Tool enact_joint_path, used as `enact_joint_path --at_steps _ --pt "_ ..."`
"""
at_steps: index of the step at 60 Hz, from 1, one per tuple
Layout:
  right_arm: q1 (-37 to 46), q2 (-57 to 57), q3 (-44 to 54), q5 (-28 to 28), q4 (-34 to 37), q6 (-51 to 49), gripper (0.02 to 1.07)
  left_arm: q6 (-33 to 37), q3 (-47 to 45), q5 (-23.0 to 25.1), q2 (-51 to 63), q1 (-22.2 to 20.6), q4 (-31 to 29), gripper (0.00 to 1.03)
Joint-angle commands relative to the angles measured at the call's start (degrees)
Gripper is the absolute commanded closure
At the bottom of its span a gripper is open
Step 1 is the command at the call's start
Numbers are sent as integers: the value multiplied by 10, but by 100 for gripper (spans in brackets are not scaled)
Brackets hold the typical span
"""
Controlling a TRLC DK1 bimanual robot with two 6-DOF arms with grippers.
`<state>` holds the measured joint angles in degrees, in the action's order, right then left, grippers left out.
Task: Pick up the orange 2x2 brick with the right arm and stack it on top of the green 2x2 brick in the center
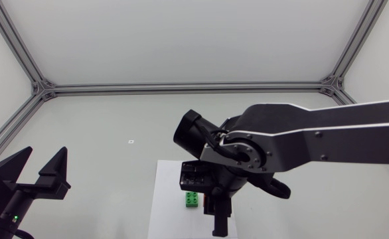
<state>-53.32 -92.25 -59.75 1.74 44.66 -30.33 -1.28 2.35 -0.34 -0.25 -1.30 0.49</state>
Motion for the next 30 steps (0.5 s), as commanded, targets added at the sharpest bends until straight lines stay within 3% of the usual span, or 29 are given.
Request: enact_joint_path --at_steps 1,30 --pt "-7 -36 -29 -1 7 -16 101 8 -23 3 -5 2 -8 4" --pt "-6 -142 -116 -18 18 -67 101 8 -23 3 -5 2 -8 4"
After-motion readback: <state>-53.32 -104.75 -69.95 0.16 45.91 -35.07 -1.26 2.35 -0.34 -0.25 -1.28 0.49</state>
